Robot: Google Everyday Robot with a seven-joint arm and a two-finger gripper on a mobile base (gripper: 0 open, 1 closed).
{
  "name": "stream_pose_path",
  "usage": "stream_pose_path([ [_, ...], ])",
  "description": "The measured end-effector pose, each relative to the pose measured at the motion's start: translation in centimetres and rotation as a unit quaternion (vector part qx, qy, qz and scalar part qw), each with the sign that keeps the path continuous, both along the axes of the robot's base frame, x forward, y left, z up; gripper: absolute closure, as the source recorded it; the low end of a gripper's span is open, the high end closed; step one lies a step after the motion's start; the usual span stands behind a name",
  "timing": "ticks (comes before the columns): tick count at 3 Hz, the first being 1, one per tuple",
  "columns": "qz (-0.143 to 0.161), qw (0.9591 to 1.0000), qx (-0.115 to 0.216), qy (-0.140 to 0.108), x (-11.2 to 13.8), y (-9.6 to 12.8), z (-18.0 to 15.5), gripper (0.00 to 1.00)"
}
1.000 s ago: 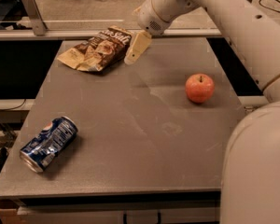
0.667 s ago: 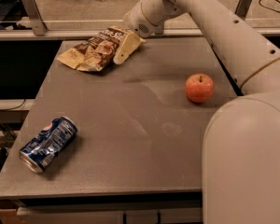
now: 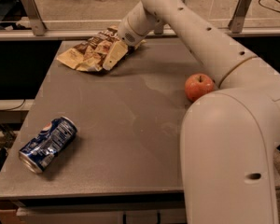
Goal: Pick brown chip bag
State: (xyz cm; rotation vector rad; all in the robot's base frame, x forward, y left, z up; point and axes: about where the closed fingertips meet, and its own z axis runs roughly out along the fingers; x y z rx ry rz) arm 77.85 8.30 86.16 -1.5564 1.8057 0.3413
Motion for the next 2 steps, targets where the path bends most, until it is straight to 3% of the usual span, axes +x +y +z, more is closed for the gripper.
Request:
stream_pose_path([
  [1,-0.018,0.9996,-0.012,0.019,0.70,0.41,-1.63,0.16],
  [2,-0.026,0.9993,-0.014,0.024,1.13,0.55,-1.71,0.39],
])
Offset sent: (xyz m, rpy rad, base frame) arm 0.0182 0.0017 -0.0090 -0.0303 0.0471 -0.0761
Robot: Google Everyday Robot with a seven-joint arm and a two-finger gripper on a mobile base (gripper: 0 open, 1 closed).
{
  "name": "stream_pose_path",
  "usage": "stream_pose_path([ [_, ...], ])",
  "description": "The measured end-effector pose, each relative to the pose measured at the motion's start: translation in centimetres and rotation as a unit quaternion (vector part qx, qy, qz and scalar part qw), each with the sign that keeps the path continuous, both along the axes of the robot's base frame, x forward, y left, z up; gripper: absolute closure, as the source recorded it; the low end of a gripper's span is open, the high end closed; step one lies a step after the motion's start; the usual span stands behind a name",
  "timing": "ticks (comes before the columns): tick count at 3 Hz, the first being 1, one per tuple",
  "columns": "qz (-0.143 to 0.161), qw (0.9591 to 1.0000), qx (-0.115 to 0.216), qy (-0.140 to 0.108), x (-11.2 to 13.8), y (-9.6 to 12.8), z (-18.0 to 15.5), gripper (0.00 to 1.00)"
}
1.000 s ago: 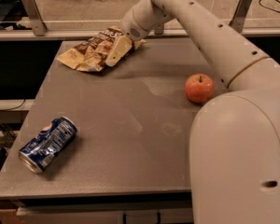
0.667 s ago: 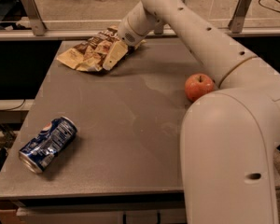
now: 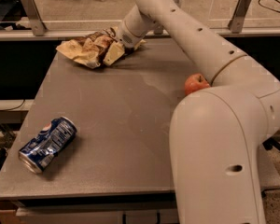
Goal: Pick brown chip bag
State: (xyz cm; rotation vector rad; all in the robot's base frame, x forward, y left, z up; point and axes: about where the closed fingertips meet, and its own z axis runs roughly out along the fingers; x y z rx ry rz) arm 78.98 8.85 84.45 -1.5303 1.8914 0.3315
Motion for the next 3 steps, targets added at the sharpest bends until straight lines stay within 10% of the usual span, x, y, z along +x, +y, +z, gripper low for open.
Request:
stream_pose_path([
  [3,0.025,0.9944,0.084,-0.060,-2.2,-1.1,9.8,1.00],
])
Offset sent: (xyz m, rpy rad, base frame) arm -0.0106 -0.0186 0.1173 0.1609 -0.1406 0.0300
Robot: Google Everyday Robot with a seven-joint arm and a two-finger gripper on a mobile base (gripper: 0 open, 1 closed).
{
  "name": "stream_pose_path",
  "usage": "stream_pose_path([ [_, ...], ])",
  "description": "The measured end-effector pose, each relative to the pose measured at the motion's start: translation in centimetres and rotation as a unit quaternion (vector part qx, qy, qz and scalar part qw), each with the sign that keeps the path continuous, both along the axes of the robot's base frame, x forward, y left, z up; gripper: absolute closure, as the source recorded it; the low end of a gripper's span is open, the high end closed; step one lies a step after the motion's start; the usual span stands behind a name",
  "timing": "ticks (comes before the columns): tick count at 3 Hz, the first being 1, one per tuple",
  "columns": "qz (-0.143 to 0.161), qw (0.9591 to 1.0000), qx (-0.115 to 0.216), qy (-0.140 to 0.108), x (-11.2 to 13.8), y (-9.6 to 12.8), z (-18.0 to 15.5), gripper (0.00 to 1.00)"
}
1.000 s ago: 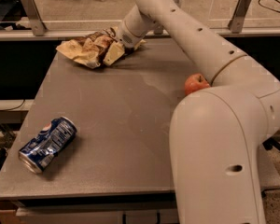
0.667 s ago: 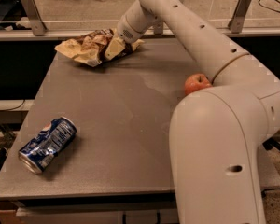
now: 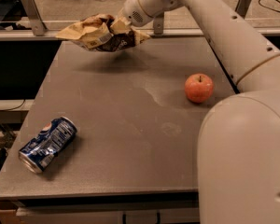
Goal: Pick brown chip bag
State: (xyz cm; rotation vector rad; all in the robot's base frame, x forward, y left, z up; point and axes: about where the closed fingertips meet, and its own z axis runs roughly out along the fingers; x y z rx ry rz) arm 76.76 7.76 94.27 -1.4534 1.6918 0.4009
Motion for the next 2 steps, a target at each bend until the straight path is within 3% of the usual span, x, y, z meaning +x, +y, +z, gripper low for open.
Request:
stream_pose_path([
  [1,0.020,0.9980,0.050,-0.031,-3.1,-1.5,4.2,1.00],
  [2,0.026,0.9946,0.090,-0.046,-6.7,-4.3,8.2,1.00],
])
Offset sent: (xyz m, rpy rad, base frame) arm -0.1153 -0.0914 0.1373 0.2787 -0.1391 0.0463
